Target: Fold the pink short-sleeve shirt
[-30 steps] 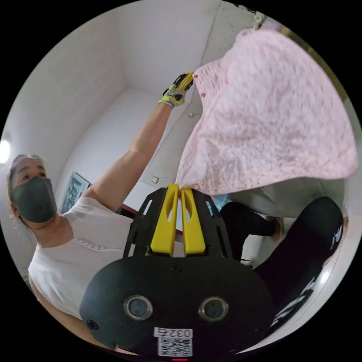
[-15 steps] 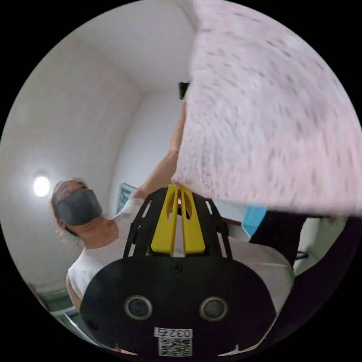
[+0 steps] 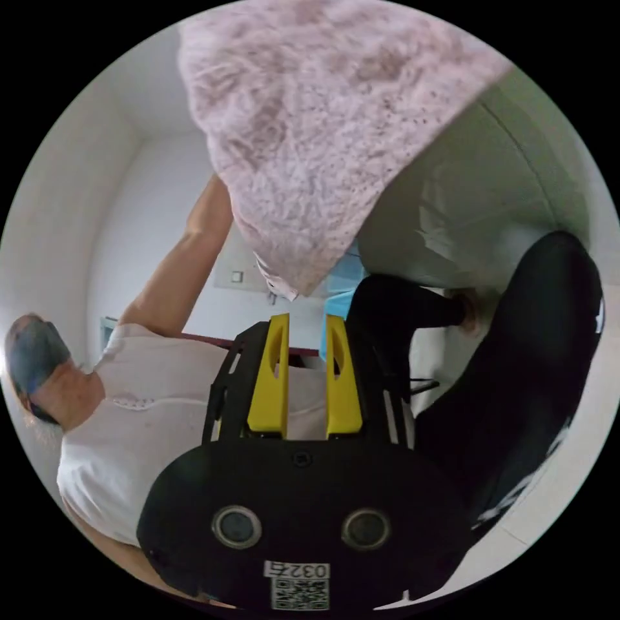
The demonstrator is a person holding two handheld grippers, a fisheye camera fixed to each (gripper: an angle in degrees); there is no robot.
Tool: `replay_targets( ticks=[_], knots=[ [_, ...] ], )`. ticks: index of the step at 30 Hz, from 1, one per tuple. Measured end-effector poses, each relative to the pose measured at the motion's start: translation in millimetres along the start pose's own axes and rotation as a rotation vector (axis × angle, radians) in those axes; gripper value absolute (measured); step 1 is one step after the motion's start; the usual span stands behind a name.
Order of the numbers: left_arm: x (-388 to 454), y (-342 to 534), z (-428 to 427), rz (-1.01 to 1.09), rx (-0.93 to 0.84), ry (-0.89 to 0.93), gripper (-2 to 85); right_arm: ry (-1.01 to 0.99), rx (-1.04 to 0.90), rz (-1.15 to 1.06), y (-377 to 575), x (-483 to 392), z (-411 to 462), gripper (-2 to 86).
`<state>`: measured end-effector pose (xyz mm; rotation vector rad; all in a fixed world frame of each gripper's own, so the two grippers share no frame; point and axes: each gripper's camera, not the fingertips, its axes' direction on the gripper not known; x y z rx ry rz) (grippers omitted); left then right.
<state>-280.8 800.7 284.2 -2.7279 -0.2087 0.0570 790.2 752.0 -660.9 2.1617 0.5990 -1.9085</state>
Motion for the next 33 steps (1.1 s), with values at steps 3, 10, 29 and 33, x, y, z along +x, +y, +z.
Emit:
replay_targets(
  ticks=[3,10,29,33],
  knots=[
    [2,8,-18,-0.014,0.091,0.044,1.4,0.158,0.195,-0.074,28,-21,-26,9.0],
    [46,-2,-12,0.051,0.087,0.267,0.3,0.418,0.639,-0.169,72,-37,-88,12.4],
    [120,-118,93,-0.066,0.023,0.451,-0.6,0.163,0.398,-0.431,95,-17,-36,0.1],
    [133,-100,72,-0.056,0.126,0.444,1.5,0.144,0.458,-0.384,101,-1,-42,9.2]
  ],
)
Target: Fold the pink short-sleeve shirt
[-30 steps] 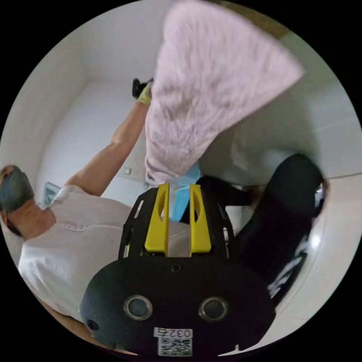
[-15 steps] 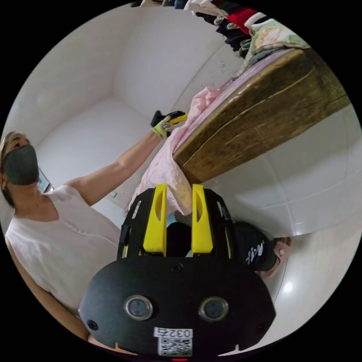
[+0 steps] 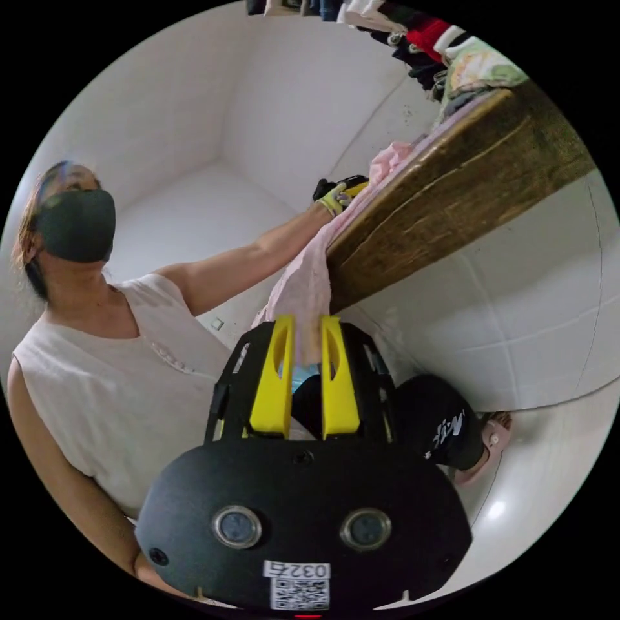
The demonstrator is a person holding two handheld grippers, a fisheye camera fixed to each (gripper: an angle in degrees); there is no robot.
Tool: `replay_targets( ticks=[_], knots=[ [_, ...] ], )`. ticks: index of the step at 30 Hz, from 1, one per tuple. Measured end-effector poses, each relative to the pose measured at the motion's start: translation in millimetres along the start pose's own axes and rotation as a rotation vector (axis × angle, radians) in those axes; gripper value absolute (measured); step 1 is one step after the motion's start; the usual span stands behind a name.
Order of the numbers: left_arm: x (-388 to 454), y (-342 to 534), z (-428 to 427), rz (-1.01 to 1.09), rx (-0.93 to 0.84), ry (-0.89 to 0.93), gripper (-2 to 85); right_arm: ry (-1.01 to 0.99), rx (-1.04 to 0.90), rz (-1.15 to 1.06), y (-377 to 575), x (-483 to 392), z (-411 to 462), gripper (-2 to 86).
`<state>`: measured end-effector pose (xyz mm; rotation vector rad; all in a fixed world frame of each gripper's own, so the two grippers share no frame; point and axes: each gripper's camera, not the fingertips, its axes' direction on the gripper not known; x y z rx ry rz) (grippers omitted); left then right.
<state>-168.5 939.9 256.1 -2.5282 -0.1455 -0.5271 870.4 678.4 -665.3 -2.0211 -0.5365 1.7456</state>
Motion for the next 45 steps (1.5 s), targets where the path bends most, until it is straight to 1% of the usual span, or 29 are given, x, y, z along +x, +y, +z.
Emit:
replay_targets(
  ticks=[1,4,5,6,7,9,10,11,12,13,15,16,17,18,19,21,22,24,26,28,29,30,34,38,40,44,45],
  knots=[
    [8,4,-4,0.03,0.019,0.007,2.1,0.0,0.013,0.007,1,2,-2,9.7],
    [70,27,-18,0.252,0.063,0.0,6.3,0.02,0.06,0.031,5,9,-8,11.8],
    [102,41,-20,0.379,0.064,-0.01,10.5,0.032,0.069,0.032,4,11,-8,12.2],
    [132,54,-14,0.485,0.02,-0.017,16.3,0.05,0.06,0.032,1,12,-6,12.4],
    [146,60,-10,0.52,-0.003,-0.039,16.9,0.059,0.051,0.033,0,12,-5,12.5],
    [194,87,13,0.684,-0.068,-0.195,18.0,0.072,0.018,0.02,-6,14,0,12.8],
    [203,93,21,0.721,-0.095,-0.232,18.0,0.072,0.009,0.02,-7,15,2,12.9],
    [218,102,37,0.766,-0.127,-0.308,17.4,0.067,-0.009,0.019,-10,19,5,13.2],
    [227,107,47,0.754,-0.103,-0.412,16.7,0.055,-0.027,0.021,-13,23,7,13.3],
    [228,106,50,0.725,-0.083,-0.467,16.4,0.044,-0.035,0.022,-14,24,9,13.3],
    [219,90,55,0.624,-0.034,-0.651,15.4,0.006,-0.048,0.01,-17,25,9,13.3],
    [211,82,53,0.581,-0.031,-0.671,15.1,0.012,-0.046,0.003,-17,23,7,13.3],
    [192,66,47,0.491,-0.044,-0.648,14.6,0.03,-0.044,-0.004,-16,21,4,13.3],
    [169,51,38,0.39,-0.055,-0.579,14.7,0.029,-0.047,-0.003,-15,22,1,13.3],
    [158,45,32,0.341,-0.054,-0.547,14.7,0.021,-0.047,0.001,-15,23,0,13.3],
    [122,31,6,0.193,0.004,-0.468,11.4,-0.025,-0.045,0.019,-13,32,-5,13.2],
    [116,30,0,0.176,0.018,-0.447,10.6,-0.035,-0.046,0.021,-13,34,-7,13.2],
    [95,25,-8,0.167,0.007,-0.275,8.7,-0.072,-0.046,0.009,-14,39,-11,13.2],
    [87,22,-7,0.178,-0.013,-0.201,7.3,-0.081,-0.055,0.012,-17,44,-14,13.1],
    [89,19,-1,0.212,-0.037,-0.228,6.6,-0.091,-0.068,0.015,-20,48,-16,12.9],
    [88,15,3,0.184,-0.046,-0.293,6.4,-0.094,-0.073,0.017,-22,50,-18,12.7],
    [85,11,8,0.156,-0.063,-0.32,6.3,-0.091,-0.071,0.021,-23,52,-21,12.7],
    [68,-4,25,0.087,-0.128,-0.313,5.9,-0.089,-0.082,0.04,-26,58,-28,12.6],
    [65,-28,19,0.043,-0.067,-0.302,4.8,-0.099,-0.111,0.045,-30,61,-30,12.7],
    [69,-40,13,0.053,-0.045,-0.311,4.5,-0.105,-0.116,0.048,-33,63,-30,12.6],
    [83,-52,-24,0.127,0.121,-0.251,4.9,-0.116,-0.115,0.075,-36,72,-35,12.6],
    [80,-53,-29,0.119,0.102,-0.259,5.6,-0.116,-0.117,0.081,-37,74,-37,12.6]
  ],
)
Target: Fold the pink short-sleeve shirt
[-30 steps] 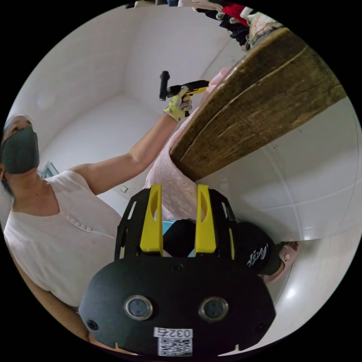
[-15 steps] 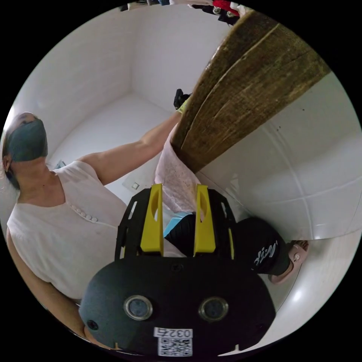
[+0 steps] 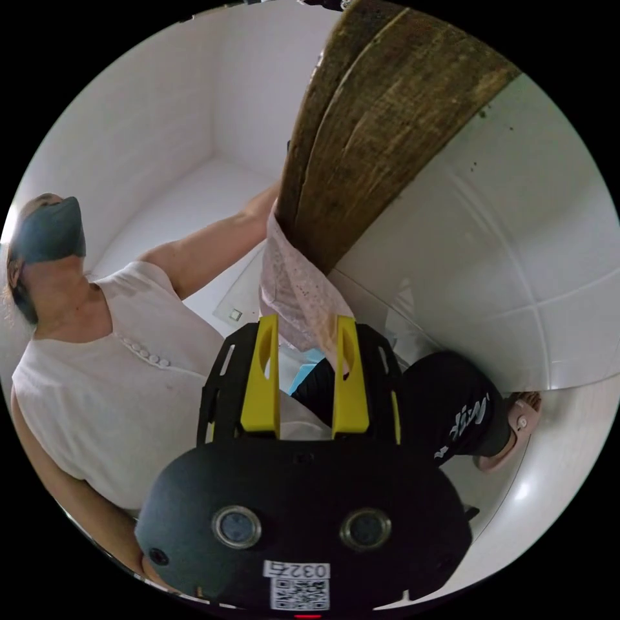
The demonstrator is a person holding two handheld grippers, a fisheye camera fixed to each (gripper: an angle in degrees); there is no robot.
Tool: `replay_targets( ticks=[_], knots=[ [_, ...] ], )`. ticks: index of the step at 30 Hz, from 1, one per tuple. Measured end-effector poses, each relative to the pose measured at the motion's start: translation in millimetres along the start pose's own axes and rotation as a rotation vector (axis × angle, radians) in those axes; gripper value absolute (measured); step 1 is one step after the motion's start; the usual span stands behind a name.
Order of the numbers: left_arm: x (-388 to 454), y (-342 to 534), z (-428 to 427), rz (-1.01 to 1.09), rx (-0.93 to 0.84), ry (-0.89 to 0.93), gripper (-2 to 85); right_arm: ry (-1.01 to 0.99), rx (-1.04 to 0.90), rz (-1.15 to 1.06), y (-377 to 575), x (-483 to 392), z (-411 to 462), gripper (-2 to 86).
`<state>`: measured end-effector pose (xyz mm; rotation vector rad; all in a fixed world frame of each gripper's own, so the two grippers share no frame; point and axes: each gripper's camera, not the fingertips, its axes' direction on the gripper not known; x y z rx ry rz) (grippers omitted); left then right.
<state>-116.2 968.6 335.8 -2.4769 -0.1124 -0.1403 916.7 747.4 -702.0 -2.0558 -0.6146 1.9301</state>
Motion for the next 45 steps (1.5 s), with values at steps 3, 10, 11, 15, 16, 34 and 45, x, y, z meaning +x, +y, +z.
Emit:
replay_targets(
  ticks=[3,10,11,15,16,34,45],
  knots=[
    [-20,0,15,-0.057,-0.199,-0.09,6.8,-0.001,0.006,0.011,-1,5,-8,12.6],
    [-26,-1,48,-0.07,-0.339,0.169,1.0,-0.008,-0.003,0.013,-10,8,-17,12.6],
    [-20,-8,46,-0.051,-0.33,0.134,0.4,-0.002,-0.005,0.005,-13,6,-18,12.7],
    [35,-22,28,0.235,-0.215,-0.144,1.5,-0.001,-0.002,0.01,-16,8,-23,12.8],
    [42,-21,28,0.265,-0.207,-0.205,2.5,-0.003,-0.002,0.014,-16,9,-23,12.8],
    [-24,45,-27,-0.087,-0.192,-0.149,5.7,-0.004,0.065,-0.018,-9,2,-63,13.5],
    [-32,81,16,-0.08,-0.247,-0.114,8.9,0.01,0.045,0.0,1,-6,-54,13.5]
  ],
)
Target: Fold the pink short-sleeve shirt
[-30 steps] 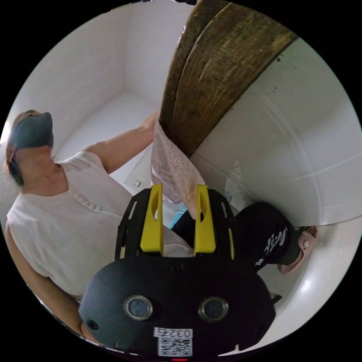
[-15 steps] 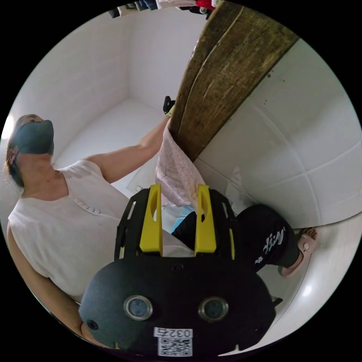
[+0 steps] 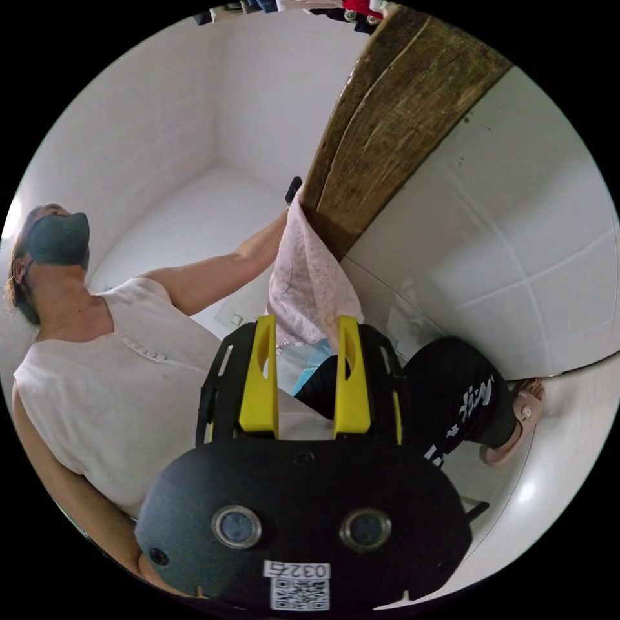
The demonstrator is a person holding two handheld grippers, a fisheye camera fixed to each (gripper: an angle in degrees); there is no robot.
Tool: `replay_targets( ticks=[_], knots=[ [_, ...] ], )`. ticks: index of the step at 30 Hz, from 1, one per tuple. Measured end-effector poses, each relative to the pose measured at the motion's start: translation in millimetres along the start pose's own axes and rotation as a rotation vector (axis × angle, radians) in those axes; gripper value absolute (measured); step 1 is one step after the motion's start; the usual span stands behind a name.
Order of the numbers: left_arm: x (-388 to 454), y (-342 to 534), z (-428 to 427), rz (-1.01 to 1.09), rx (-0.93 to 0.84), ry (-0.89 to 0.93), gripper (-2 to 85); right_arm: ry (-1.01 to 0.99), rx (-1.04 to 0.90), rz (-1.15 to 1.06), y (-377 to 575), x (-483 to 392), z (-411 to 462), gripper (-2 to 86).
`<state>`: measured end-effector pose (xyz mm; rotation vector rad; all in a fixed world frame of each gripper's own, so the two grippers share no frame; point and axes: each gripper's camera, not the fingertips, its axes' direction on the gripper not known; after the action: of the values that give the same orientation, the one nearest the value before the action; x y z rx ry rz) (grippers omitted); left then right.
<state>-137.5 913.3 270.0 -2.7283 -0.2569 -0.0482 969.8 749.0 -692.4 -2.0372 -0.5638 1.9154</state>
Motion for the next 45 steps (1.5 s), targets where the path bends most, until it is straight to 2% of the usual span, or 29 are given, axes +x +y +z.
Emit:
replay_targets(
  ticks=[6,8,10,14,17,19,23,26,29,30,32,36,37,39,41,45],
  knots=[
    [35,15,19,0.118,0.015,-0.127,4.9,0.003,-0.014,0.016,7,-2,11,13.5],
    [33,18,20,0.103,0.021,-0.13,0.8,0.007,-0.023,0.014,7,-3,15,13.5],
    [27,22,13,0.094,0.043,-0.075,-0.2,0.013,-0.023,0.006,8,-7,16,13.5],
    [5,35,-12,0.074,0.103,0.156,-0.9,0.015,-0.002,0.011,13,-7,16,13.5],
    [-6,42,-21,0.042,0.103,0.189,-1.0,0.009,0.002,0.021,18,-4,19,13.5],
    [-8,44,-22,0.023,0.097,0.14,-1.0,0.016,0.001,0.019,20,-5,21,13.5],
    [-6,44,3,0.014,0.041,-0.2,-0.8,0.026,0.006,0.02,25,-7,29,13.5],
    [-11,51,14,-0.019,0.065,-0.149,-0.3,0.042,0.023,0.02,32,-9,33,13.9],
    [4,72,-1,-0.011,0.223,-0.11,1.5,0.071,0.058,0.025,40,-8,33,15.0],
    [22,82,-8,0.023,0.287,-0.121,2.4,0.087,0.071,0.03,43,-6,34,15.6],
    [64,89,-7,0.159,0.299,-0.05,4.6,0.11,0.075,0.031,46,-4,37,16.1],
    [190,107,28,0.523,0.166,0.176,11.5,0.16,0.062,-0.013,49,-6,53,17.5],
    [209,112,35,0.571,0.141,0.175,12.2,0.162,0.062,-0.018,50,-6,55,17.7],
    [280,136,69,0.758,0.078,0.023,12.7,0.175,0.051,-0.043,51,-7,65,18.3],
    [314,151,96,0.838,0.046,-0.116,12.5,0.155,0.048,-0.047,53,-5,72,18.5],
    [340,164,141,0.877,-0.008,-0.318,9.6,0.208,-0.04,-0.064,57,1,91,18.9]
  ],
)
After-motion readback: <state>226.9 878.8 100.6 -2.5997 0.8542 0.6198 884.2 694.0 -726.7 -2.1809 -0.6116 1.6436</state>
